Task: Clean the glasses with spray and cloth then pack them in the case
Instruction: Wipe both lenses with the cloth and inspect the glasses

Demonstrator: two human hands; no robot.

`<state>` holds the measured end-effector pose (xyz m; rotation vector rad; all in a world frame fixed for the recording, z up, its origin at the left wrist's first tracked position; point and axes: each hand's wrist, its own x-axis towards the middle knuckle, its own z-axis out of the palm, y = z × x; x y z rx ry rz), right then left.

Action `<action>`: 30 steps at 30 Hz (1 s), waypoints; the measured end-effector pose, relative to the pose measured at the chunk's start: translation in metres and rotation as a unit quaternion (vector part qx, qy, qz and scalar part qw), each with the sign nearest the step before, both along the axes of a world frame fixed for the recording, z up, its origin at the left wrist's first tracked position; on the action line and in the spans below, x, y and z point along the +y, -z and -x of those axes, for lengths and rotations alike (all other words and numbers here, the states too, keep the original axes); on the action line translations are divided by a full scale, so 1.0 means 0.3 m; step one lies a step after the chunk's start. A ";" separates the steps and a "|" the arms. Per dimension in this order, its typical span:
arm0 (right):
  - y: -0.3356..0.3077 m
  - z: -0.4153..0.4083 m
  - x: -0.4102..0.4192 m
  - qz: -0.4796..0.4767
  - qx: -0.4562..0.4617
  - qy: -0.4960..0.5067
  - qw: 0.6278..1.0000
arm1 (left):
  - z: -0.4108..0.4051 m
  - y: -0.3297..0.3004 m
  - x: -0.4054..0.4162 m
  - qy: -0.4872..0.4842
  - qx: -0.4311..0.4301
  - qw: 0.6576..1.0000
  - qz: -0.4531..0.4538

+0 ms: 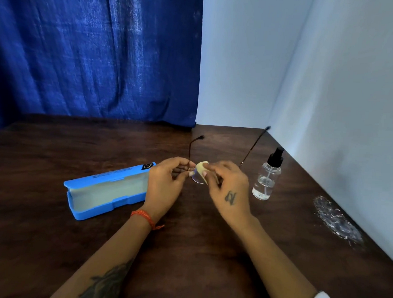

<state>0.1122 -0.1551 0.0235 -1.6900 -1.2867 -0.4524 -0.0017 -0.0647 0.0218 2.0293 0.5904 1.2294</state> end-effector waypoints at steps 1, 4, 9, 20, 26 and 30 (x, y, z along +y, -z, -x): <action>0.012 0.005 0.005 0.003 -0.013 -0.009 1.000 | 0.000 -0.002 -0.001 -0.001 -0.005 1.000 0.002; 0.032 0.005 -0.001 0.045 -0.065 -0.024 0.997 | -0.005 -0.001 -0.002 -0.002 -0.006 1.000 0.002; 0.050 -0.019 -0.011 0.043 -0.186 0.003 0.982 | -0.010 -0.001 -0.009 0.004 -0.003 1.000 0.012; 0.022 -0.031 -0.033 -0.074 -0.247 -0.005 0.966 | -0.024 0.002 -0.058 0.074 -0.126 0.956 0.254; 0.024 -0.020 -0.031 -0.025 -0.199 0.016 0.980 | -0.021 0.003 -0.054 0.013 -0.104 0.983 0.153; 0.026 0.005 -0.022 0.033 -0.161 0.015 0.986 | -0.019 0.016 -0.043 -0.032 -0.074 0.995 0.049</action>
